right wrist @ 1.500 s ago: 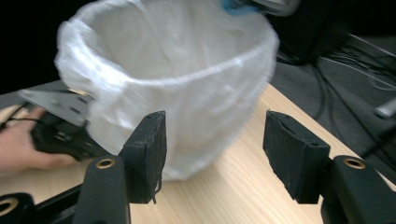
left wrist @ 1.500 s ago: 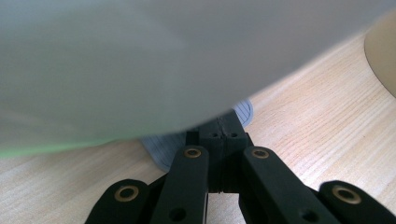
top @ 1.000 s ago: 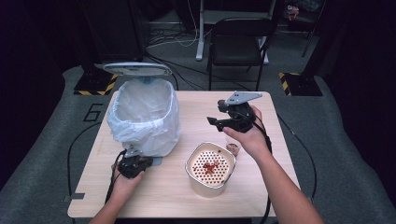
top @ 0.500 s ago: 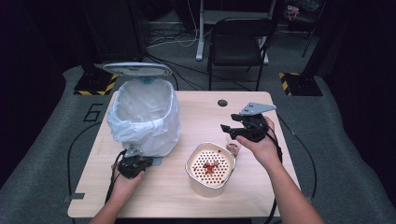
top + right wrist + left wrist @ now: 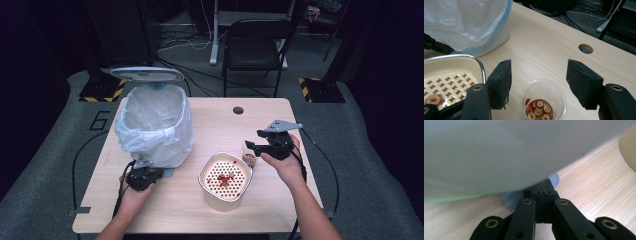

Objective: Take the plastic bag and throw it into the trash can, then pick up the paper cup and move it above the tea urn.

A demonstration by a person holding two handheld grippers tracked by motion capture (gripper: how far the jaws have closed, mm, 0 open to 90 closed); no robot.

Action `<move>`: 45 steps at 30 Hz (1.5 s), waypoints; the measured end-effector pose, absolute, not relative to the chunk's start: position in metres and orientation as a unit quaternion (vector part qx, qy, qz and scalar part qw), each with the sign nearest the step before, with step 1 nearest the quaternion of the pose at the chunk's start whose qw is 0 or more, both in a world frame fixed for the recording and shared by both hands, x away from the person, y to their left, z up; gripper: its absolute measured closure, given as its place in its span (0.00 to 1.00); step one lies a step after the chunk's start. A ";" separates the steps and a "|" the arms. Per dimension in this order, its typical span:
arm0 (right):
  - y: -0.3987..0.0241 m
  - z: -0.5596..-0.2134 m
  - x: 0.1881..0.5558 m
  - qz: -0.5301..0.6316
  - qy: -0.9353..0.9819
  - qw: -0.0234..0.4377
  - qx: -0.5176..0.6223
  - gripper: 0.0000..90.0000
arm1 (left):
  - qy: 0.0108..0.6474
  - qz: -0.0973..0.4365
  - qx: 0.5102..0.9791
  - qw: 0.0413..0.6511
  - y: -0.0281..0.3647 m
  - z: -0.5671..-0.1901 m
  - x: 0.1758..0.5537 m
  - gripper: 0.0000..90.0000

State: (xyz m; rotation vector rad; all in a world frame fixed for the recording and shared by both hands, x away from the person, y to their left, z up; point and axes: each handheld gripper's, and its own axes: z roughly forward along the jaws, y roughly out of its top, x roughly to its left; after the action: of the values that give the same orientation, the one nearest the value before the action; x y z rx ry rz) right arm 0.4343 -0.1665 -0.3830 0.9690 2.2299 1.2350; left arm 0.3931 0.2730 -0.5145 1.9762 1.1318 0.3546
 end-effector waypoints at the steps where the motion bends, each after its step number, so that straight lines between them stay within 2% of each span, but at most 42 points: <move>1: -0.168 -0.386 0.435 0.442 0.800 0.203 0.352 0.41 | 0.448 0.141 0.784 0.406 0.273 -0.514 0.393 1.00; 6: -0.175 -0.403 0.437 0.435 0.799 0.200 0.363 0.41 | 0.448 0.141 0.784 0.405 0.273 -0.514 0.393 1.00; 13: -0.182 -0.424 0.437 0.425 0.800 0.206 0.370 0.34 | 0.449 0.142 0.783 0.406 0.273 -0.515 0.393 1.00; 28: -0.183 -0.445 0.431 0.412 0.814 0.187 0.364 0.27 | 0.448 0.140 0.786 0.403 0.274 -0.514 0.393 1.00; 35: -0.181 -0.455 0.432 0.401 0.818 0.183 0.370 0.20 | 0.444 0.141 0.790 0.399 0.275 -0.514 0.394 1.00; 45: -0.172 -0.469 0.443 0.402 0.816 0.169 0.381 0.19 | 0.441 0.143 0.794 0.393 0.276 -0.513 0.394 1.00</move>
State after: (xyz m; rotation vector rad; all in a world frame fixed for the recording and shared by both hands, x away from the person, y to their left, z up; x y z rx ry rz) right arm 0.4430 -0.1719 -0.4688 1.0829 2.3188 1.1423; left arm 0.3939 0.2759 -0.5134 2.0149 1.1187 0.3627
